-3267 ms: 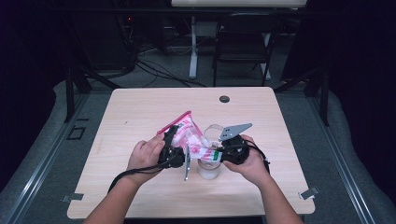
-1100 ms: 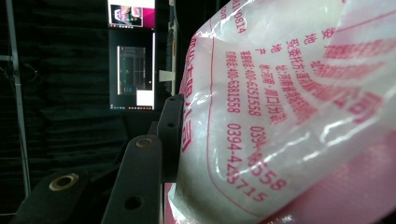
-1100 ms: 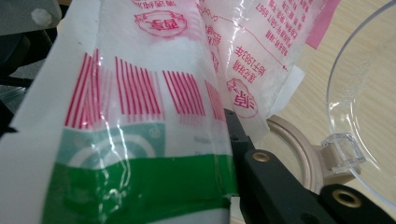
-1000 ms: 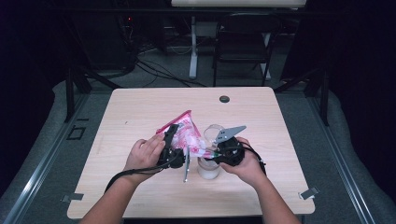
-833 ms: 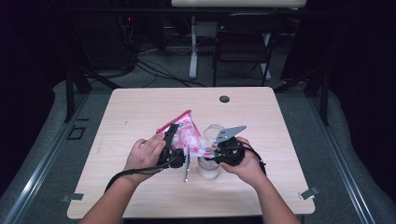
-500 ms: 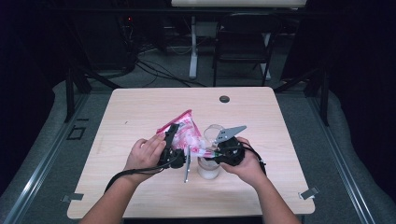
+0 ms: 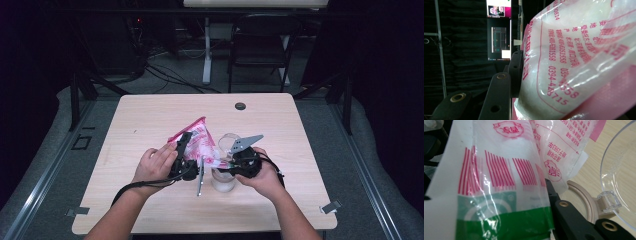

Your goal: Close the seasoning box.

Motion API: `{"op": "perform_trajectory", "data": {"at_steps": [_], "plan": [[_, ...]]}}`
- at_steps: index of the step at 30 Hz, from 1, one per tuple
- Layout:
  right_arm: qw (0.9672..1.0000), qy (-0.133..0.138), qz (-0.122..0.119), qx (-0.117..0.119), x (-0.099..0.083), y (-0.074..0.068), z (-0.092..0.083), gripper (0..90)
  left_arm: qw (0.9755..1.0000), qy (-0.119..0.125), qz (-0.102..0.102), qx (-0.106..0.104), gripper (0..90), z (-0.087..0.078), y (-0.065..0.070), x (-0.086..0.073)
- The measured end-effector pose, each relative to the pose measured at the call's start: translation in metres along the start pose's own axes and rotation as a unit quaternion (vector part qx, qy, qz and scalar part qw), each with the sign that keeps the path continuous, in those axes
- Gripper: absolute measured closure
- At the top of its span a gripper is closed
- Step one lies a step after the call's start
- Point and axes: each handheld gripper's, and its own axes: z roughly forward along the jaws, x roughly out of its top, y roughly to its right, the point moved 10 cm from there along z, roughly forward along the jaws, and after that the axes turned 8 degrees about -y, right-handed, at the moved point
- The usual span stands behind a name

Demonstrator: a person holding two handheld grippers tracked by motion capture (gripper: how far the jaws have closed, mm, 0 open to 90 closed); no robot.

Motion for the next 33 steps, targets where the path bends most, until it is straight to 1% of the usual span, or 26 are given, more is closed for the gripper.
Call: {"op": "perform_trajectory", "data": {"at_steps": [1,7,8,10,16,18,19,20,21,22,24,27,28,33], "plan": [[1.0,-0.001,-0.001,0.0,-0.0002,0.0002,-0.0001,90.0,1.0,0.001,0.003,0.004,64.9,-0.0001,-0.0013,0.0006],[1.0,-0.001,-0.001,0.001,-0.0005,0.0007,-0.0003,90.0,1.0,0.001,0.002,0.003,64.9,-0.0004,-0.0012,0.0009],[1.0,-0.001,-0.001,0.001,-0.0005,0.0006,-0.0003,90.0,1.0,0.002,0.005,0.005,64.9,-0.0005,-0.0023,0.0013],[1.0,-0.001,-0.001,0.001,-0.0005,0.0006,-0.0003,90.0,1.0,0.006,0.001,0.005,64.9,-0.0001,-0.0016,0.0016],[1.0,0.0,0.0,0.001,-0.0004,0.0008,-0.0001,90.0,0.9999,0.008,0.003,0.011,64.9,-0.0006,-0.0036,0.0026],[1.0,0.001,0.0,0.001,-0.0004,0.0009,0.0,90.0,0.9999,0.004,0.003,0.009,64.9,-0.0013,-0.0037,0.0024],[1.0,0.0,0.001,0.001,-0.0007,0.0009,-0.0003,90.0,0.9999,0.009,0.002,0.012,64.9,-0.0008,-0.0039,0.0031],[1.0,-0.001,0.0,0.001,-0.0008,0.001,-0.0005,90.0,0.9999,0.009,-0.002,0.009,64.9,-0.0007,-0.003,0.0031],[1.0,-0.001,0.0,0.002,-0.0008,0.0011,-0.0006,90.0,1.0,0.005,0.0,0.007,64.9,-0.0014,-0.0031,0.0026],[1.0,-0.001,0.0,0.004,-0.0009,0.0011,-0.0006,90.0,0.9999,0.009,-0.001,0.01,64.9,-0.001,-0.0035,0.0034],[1.0,0.0,0.001,0.004,-0.0009,0.0011,-0.0007,90.0,0.9999,0.011,0.002,0.013,64.9,-0.0012,-0.005,0.0039],[1.0,-0.001,0.0,0.003,-0.001,0.0013,-0.001,90.0,0.9999,0.011,0.002,0.013,64.9,-0.0012,-0.0052,0.0041],[1.0,-0.001,0.0,0.002,-0.0009,0.0015,-0.0011,90.0,0.9999,0.005,0.004,0.011,64.9,-0.0018,-0.0053,0.0033],[1.0,-0.001,0.001,0.003,-0.0011,0.0016,-0.0015,90.0,0.9999,0.006,0.003,0.011,64.9,-0.0019,-0.0057,0.0039]]}}
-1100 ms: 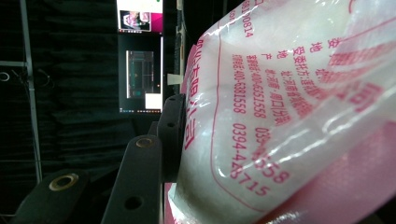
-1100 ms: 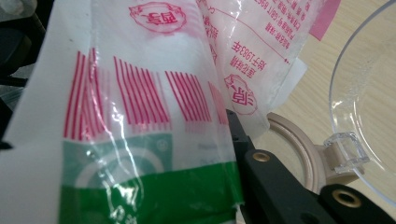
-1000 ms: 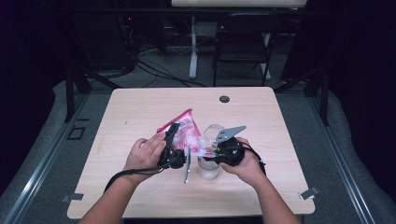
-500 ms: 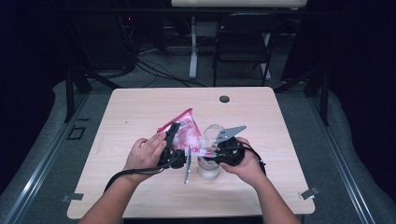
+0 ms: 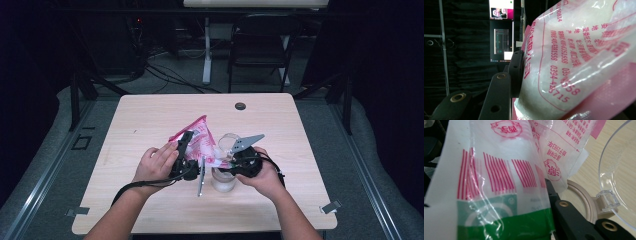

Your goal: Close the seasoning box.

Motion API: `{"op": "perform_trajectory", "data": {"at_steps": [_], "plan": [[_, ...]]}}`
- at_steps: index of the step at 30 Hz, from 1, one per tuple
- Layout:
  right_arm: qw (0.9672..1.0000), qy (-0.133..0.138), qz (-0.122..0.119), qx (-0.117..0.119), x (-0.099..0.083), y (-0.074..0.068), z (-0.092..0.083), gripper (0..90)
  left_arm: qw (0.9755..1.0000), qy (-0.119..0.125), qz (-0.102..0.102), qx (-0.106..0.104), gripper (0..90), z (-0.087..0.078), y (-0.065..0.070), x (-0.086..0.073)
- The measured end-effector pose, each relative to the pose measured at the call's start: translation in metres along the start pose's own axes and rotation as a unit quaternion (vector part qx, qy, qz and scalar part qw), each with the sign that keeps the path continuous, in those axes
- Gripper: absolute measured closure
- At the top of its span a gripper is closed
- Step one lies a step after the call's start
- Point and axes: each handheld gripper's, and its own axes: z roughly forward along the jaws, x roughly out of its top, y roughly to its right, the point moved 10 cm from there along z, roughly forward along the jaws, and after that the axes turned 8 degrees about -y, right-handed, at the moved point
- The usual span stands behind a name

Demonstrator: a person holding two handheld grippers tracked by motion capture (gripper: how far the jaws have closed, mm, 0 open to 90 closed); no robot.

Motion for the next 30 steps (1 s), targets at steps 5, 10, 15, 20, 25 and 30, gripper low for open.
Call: {"op": "perform_trajectory", "data": {"at_steps": [5,10,15,20,25,30], "plan": [[1.0,0.002,0.001,0.0,0.0,0.0005,-0.0006,90.0,1.0,0.007,0.002,0.005,64.9,0.0005,-0.0012,0.0021],[1.0,0.0,0.001,-0.001,-0.0007,0.0012,-0.0013,90.0,1.0,0.003,0.005,0.004,64.9,-0.0002,-0.0012,0.0025],[1.0,-0.001,0.006,0.0,-0.0025,0.0025,-0.0022,90.0,0.9999,0.008,0.004,0.005,64.9,0.0004,0.0008,0.0057],[1.0,-0.002,0.005,0.001,-0.0038,0.0039,-0.0027,90.0,0.9999,0.006,0.009,0.003,64.9,-0.0003,0.0008,0.0062],[1.0,-0.002,0.005,0.002,-0.0038,0.004,-0.0029,90.0,0.9999,0.006,0.01,0.002,64.9,-0.0007,0.0011,0.0062],[1.0,0.002,0.006,0.005,-0.0035,0.004,-0.0031,90.0,0.9998,0.008,0.017,0.007,64.8,-0.0014,-0.0016,0.0073]]}}
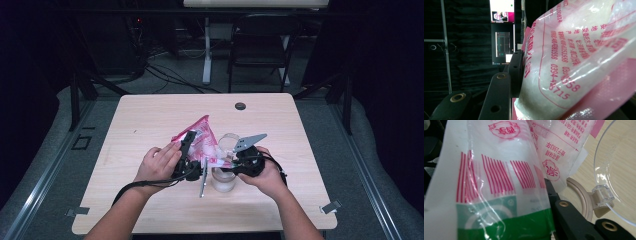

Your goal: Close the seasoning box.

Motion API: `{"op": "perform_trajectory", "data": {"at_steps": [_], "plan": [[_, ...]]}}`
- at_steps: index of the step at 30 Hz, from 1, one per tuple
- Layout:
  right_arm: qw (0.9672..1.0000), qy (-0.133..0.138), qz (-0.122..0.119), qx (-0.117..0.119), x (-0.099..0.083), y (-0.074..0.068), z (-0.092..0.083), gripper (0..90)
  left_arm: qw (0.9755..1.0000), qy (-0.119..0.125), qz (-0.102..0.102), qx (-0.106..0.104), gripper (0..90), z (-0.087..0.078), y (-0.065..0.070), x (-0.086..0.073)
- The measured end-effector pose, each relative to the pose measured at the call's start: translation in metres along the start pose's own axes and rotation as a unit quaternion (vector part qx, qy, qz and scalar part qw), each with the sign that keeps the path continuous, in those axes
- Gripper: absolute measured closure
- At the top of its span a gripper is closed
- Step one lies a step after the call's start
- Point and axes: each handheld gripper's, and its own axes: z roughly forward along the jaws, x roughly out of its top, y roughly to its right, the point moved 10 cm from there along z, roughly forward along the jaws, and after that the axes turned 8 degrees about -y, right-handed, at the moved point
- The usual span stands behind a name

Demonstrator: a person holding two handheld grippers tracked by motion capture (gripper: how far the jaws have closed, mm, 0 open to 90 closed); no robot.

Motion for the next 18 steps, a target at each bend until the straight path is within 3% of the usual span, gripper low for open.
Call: {"op": "perform_trajectory", "data": {"at_steps": [14,18], "plan": [[1.0,0.002,0.005,0.003,-0.0005,0.0008,-0.0027,90.0,0.9999,0.011,0.008,0.01,64.5,-0.0009,-0.0047,0.0047],[1.0,0.002,0.002,0.003,-0.0006,0.0014,-0.003,90.0,0.9999,0.004,0.01,0.007,64.5,-0.0023,-0.0047,0.0044]]}}
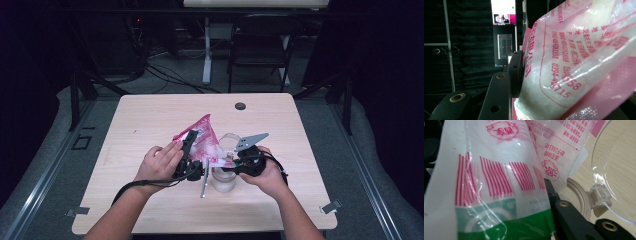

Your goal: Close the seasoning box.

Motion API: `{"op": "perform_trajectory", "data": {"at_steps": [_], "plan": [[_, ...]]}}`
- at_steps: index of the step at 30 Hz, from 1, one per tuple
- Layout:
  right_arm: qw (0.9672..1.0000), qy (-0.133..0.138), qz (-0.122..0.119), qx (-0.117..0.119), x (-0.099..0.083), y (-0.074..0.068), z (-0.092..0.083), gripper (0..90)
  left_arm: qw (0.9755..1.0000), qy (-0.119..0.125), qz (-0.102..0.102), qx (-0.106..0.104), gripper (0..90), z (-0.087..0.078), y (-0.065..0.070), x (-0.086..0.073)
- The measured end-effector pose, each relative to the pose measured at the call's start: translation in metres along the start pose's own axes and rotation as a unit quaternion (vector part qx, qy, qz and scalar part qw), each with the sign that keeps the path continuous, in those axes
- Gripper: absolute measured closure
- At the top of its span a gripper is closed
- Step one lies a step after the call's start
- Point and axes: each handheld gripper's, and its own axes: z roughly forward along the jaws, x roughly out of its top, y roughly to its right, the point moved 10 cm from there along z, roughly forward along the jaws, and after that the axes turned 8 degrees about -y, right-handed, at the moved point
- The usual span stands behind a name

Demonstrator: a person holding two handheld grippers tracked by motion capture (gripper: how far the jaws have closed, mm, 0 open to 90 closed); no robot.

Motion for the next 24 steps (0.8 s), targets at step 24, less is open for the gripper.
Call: {"op": "perform_trajectory", "data": {"at_steps": [24], "plan": [[1.0,-0.003,-0.002,0.0,-0.0007,-0.0006,0.002,90.0,0.9997,0.007,0.025,-0.001,63.9,-0.0002,-0.0004,0.0013]]}}
